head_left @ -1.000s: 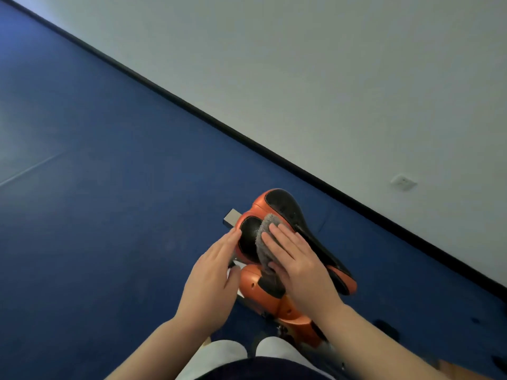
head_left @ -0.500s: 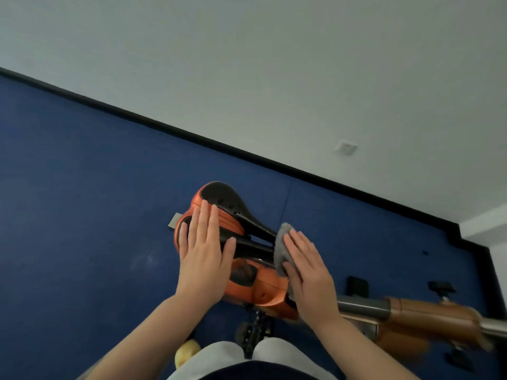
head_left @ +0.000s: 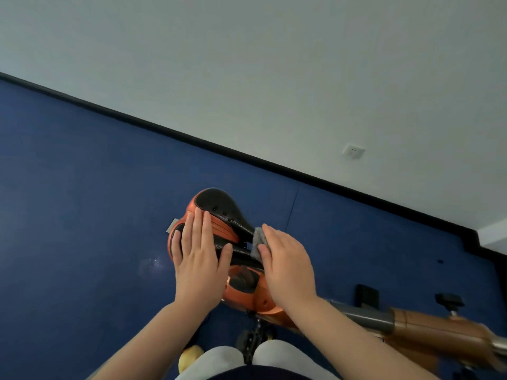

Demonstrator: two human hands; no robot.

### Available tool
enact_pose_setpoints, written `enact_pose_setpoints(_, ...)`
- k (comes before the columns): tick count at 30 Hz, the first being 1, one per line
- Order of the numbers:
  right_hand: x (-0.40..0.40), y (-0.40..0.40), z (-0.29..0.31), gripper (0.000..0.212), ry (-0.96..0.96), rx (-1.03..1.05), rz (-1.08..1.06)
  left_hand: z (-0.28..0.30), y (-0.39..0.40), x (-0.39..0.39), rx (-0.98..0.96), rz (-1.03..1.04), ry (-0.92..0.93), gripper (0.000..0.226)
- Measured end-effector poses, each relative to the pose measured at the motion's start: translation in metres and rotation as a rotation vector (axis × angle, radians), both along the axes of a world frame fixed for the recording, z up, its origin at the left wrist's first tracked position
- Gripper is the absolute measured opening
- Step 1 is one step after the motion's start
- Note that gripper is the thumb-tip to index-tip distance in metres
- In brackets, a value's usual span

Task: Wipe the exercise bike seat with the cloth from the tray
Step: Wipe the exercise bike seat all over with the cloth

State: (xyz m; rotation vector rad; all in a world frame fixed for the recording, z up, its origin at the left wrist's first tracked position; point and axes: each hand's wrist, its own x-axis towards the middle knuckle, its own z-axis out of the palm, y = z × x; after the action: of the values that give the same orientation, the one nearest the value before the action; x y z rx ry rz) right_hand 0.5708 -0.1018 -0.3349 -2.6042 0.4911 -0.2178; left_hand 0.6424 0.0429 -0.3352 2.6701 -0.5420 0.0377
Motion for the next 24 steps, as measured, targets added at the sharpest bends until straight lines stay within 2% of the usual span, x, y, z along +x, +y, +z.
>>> enact_pose_setpoints(3, 0.015, -0.004, 0.004, 0.047, 0.032, -0.032, 0.097, 0.005, 0.005, 0.010, -0.045, -0.001, 0.024, 0.066)
enact_pose_setpoints(7, -0.002, -0.007, -0.001, 0.049, -0.016, -0.130, 0.200, 0.012, 0.009, 0.046, -0.108, 0.065, 0.080, 0.055)
enact_pose_setpoints(13, 0.056, 0.001, 0.006, 0.058, 0.079, -0.012, 0.248, 0.006, 0.006, 0.052, -0.106, 0.182, -0.028, 0.045)
enact_pose_setpoints(19, 0.040, -0.006, 0.000, 0.060, 0.036, -0.064, 0.396, 0.002, 0.011, 0.050, -0.192, 0.168, -0.067, 0.043)
enact_pose_setpoints(24, 0.097, 0.009, 0.005, 0.058, 0.109, 0.079, 0.372, 0.001, 0.011, 0.053, -0.202, 0.165, -0.064, 0.044)
